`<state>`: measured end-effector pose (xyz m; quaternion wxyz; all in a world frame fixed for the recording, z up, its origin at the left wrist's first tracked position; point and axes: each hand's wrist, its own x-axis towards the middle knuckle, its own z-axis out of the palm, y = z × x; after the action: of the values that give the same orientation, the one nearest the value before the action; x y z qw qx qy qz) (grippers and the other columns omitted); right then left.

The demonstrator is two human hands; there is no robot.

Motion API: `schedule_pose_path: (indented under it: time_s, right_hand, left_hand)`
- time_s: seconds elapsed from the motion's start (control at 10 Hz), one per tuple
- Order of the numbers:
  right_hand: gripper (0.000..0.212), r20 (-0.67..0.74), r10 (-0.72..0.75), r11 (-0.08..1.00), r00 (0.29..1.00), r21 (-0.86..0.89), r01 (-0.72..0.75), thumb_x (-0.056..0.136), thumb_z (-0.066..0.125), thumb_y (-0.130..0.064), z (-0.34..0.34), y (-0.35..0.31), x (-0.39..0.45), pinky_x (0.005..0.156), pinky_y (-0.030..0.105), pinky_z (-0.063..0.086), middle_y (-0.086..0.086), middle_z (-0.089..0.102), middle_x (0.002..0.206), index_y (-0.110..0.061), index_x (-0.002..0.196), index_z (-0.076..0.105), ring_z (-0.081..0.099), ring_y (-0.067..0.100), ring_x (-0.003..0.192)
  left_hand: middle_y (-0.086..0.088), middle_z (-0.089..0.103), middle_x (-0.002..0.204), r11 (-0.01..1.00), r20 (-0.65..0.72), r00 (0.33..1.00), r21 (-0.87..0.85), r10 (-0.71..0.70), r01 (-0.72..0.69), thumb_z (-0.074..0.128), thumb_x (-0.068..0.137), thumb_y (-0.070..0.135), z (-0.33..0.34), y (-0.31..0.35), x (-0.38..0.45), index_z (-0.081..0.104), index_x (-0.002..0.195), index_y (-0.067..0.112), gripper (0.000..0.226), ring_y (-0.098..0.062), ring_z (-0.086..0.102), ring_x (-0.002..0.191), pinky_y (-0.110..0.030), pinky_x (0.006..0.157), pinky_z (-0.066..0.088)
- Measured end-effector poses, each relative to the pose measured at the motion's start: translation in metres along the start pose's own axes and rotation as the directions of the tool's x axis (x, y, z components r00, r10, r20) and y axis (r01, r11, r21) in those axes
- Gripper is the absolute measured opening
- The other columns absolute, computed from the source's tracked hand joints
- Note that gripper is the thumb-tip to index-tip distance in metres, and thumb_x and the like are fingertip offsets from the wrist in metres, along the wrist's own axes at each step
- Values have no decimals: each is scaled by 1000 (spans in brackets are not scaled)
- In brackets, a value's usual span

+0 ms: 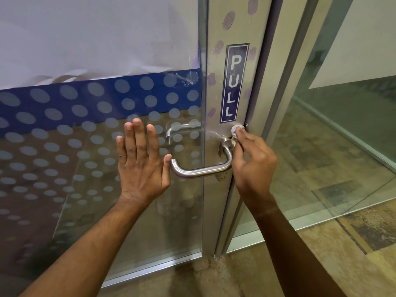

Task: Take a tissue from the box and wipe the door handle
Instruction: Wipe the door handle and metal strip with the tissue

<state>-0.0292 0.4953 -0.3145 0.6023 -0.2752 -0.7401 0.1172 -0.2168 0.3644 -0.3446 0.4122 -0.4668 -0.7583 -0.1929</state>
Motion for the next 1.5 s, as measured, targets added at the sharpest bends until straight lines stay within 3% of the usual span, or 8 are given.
schedule_pose_path:
  time_s: [0.3, 0.5, 0.6, 0.8, 1.0, 1.2, 1.3, 1.5]
  right_hand:
    - [23, 214, -82, 995, 973, -43, 94, 80, 74, -1, 1, -12, 10, 71, 36, 55, 10, 72, 88, -5, 103, 75, 64, 24, 79]
    - [20, 111, 191, 981, 975, -26, -190, 87, 72, -13, -2, -12, 13, 72, 24, 55, 4, 71, 90, -10, 106, 74, 63, 11, 77]
    - [19, 103, 224, 974, 969, -69, -218, 87, 70, -14, 1, -15, 13, 71, 30, 56, 4, 71, 90, -10, 106, 74, 65, 15, 79]
    - [20, 314, -45, 989, 948, -120, 87, 77, 79, -7, 3, -24, 12, 74, 30, 53, 5, 71, 86, -9, 97, 77, 63, 20, 81]
    - [22, 242, -40, 995, 969, -76, 60, 79, 77, -5, 0, -25, 14, 77, 26, 53, 7, 72, 91, -6, 101, 75, 67, 18, 81]
    - [20, 512, -54, 980, 857, -139, 145, 81, 75, -11, 4, -32, 17, 76, 33, 57, 3, 72, 86, -15, 101, 77, 66, 17, 79]
    - [19, 549, 52, 986, 834, -160, 44, 83, 72, -13, 4, -30, 22, 81, 34, 57, -2, 75, 91, -22, 99, 77, 67, 14, 83]
    - [17, 340, 75, 996, 937, -76, -52, 85, 72, -12, 2, -36, 10, 78, 17, 49, 0, 75, 92, -13, 101, 76, 66, 9, 81]
  left_hand:
    - [-4, -42, 156, 1000, 2, 1000, -6, -6, 6, 41, 95, 44, 0, 2, 2, -27, 152, 12, 94, -22, -33, 147, -39, 120, -21]
    - [-4, -40, 157, 1000, 10, 1000, -20, -9, 10, 45, 94, 43, -1, 1, 1, -25, 152, 12, 96, -21, -32, 147, -40, 121, -20]
    - [-5, -40, 157, 1000, 13, 1000, -10, -4, 4, 46, 95, 42, -3, 1, 0, -24, 152, 11, 96, -23, -32, 148, -40, 121, -19]
    - [-5, -42, 156, 1000, 28, 1000, -3, -2, 2, 43, 96, 43, -4, 2, 0, -27, 152, 11, 94, -22, -34, 147, -40, 121, -21]
    - [-5, -42, 155, 1000, 35, 999, -6, -9, 9, 44, 95, 44, -3, 2, 0, -27, 151, 12, 96, -23, -34, 147, -40, 121, -21]
    - [-5, -42, 156, 1000, 26, 1000, -3, -10, 10, 42, 96, 44, -4, 1, 1, -27, 152, 12, 94, -23, -33, 147, -40, 121, -20]
    - [-5, -42, 156, 1000, 29, 999, -8, -14, 14, 41, 96, 44, -5, 2, 1, -26, 152, 12, 93, -23, -33, 147, -40, 121, -20]
    - [-6, -43, 155, 1000, 49, 999, -4, -16, 16, 42, 97, 44, -6, 2, -1, -28, 151, 12, 94, -22, -34, 146, -40, 121, -21]
